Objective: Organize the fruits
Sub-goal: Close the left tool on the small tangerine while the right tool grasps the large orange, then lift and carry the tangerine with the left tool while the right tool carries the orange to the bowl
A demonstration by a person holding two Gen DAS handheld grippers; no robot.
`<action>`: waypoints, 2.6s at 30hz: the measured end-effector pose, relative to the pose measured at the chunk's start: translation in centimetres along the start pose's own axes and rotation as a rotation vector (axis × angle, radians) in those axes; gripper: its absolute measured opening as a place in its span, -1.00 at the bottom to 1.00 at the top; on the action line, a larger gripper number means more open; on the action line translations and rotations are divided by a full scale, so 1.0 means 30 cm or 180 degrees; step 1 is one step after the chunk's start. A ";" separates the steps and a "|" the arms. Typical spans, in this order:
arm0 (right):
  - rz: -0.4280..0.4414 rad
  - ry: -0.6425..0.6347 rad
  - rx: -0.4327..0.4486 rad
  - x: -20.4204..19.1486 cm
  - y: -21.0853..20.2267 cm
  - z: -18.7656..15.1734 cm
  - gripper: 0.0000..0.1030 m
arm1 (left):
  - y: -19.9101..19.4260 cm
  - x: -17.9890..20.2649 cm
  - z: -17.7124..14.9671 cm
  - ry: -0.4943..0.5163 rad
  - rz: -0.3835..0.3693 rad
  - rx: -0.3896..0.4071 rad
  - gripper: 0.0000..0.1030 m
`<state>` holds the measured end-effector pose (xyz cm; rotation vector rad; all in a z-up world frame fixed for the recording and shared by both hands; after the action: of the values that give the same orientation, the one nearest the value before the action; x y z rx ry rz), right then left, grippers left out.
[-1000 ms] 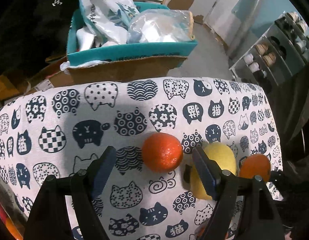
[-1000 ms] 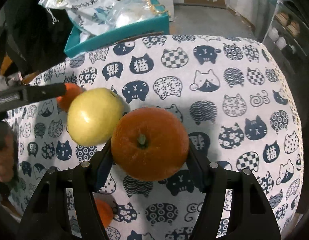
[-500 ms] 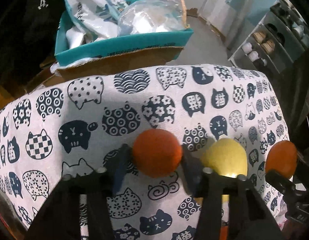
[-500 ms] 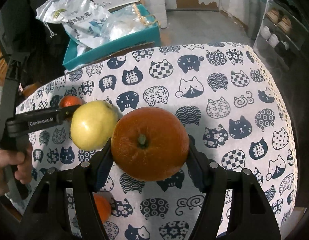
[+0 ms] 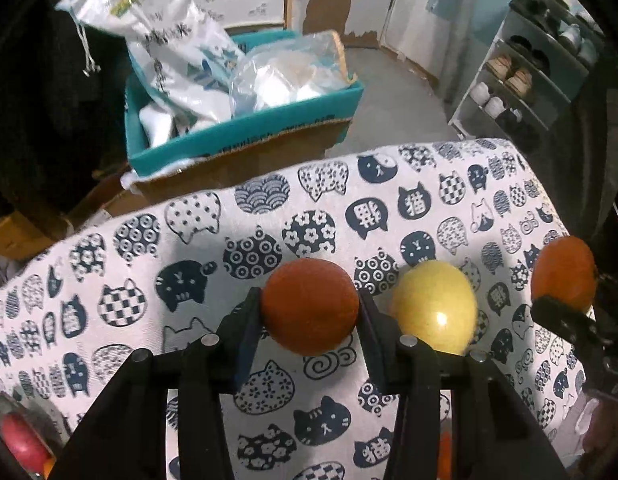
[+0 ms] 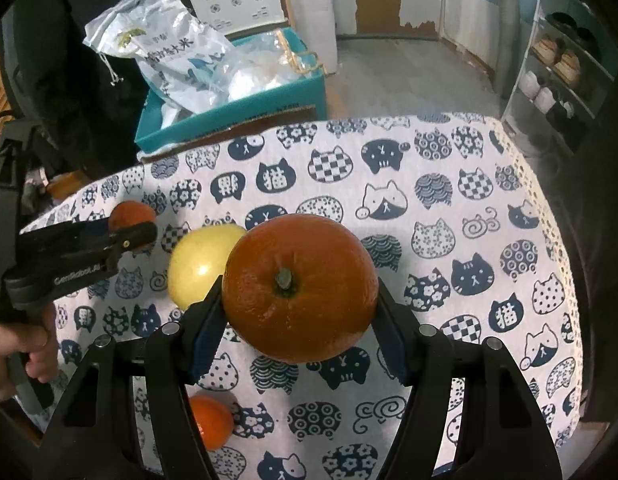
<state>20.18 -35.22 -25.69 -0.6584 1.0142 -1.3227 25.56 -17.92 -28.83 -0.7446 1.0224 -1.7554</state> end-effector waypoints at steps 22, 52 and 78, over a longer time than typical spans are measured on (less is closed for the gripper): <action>0.0150 -0.0146 0.0473 -0.117 -0.241 0.084 0.31 | -0.372 0.016 -0.015 0.0127 0.0184 0.0451 -0.10; 0.0477 -0.0564 0.0822 -0.407 -0.510 0.094 0.31 | -0.750 -0.098 -0.118 -0.0084 0.0295 0.0909 -0.10; 0.0918 -0.1052 0.0490 -0.861 -0.407 0.006 0.31 | -0.833 -0.460 -0.344 -0.0698 0.0553 0.0836 -0.10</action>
<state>16.07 -12.19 -9.31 -0.5669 0.7004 -0.9888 11.71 3.34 -12.18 -0.6445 0.6725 -1.5801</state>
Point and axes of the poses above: each gripper's, at about its wrist camera, not at the fingertips, and y roughly the way its jaws point, x to its right, z to its top, the point moved 10 cm from there along y, roughly the way its jaws point, and after that the axes turned 8 degrees about y, right-handed, at the moved point
